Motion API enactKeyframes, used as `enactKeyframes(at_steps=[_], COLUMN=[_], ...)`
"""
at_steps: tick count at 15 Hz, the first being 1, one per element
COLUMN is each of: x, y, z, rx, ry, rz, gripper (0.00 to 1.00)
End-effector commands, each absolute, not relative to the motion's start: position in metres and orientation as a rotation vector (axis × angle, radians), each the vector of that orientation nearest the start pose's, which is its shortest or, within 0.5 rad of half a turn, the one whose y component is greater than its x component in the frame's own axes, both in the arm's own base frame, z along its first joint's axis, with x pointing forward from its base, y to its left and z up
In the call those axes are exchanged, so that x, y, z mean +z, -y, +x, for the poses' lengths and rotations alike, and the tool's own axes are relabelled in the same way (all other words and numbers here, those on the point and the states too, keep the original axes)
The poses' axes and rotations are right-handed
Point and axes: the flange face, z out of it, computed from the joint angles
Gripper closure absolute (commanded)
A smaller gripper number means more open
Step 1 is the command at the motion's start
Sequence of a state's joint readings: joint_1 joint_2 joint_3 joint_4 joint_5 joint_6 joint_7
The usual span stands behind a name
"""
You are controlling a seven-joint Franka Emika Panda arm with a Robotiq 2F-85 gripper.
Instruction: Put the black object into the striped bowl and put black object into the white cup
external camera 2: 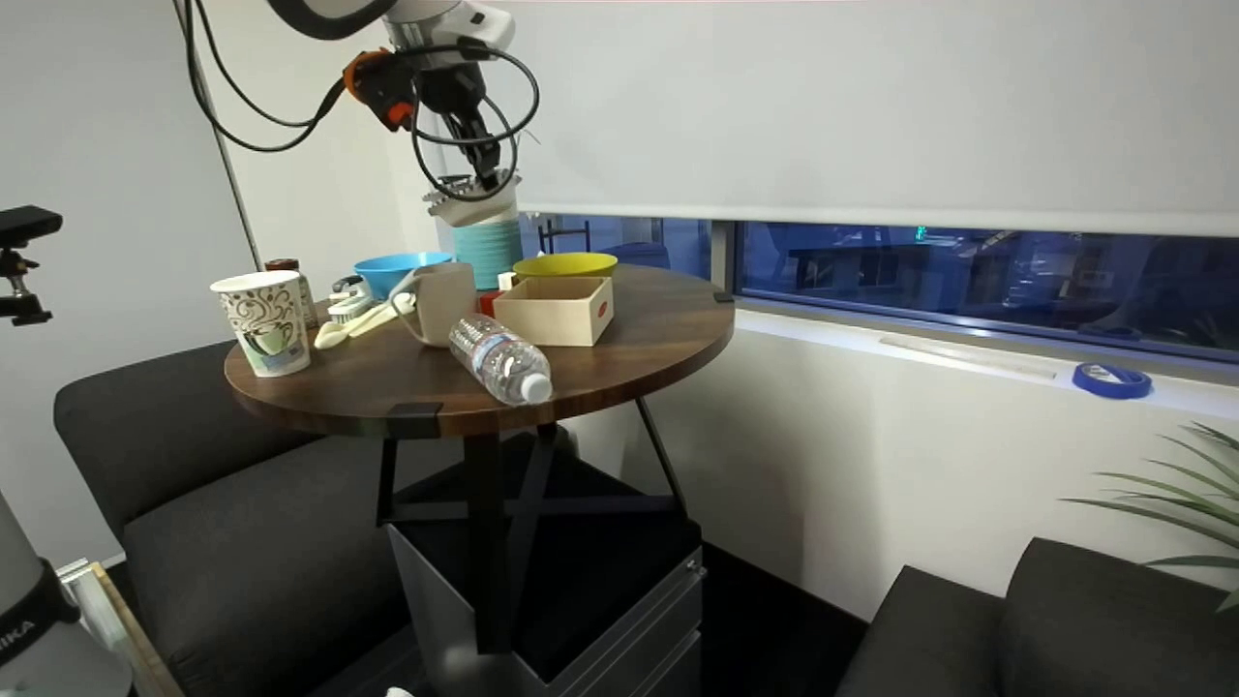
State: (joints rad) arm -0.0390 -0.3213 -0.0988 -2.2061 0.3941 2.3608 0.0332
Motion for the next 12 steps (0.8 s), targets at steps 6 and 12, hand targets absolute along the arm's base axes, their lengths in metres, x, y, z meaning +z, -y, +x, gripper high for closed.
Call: enactKeyframes(at_steps=[6, 12], x=[0.575, 0.575], y=[0.073, 0.07], z=[0.446, 0.423], rx=[-0.905, -0.974], ry=[-0.612, -0.664], rz=[-2.831, -2.948], gripper=[0.99, 0.99])
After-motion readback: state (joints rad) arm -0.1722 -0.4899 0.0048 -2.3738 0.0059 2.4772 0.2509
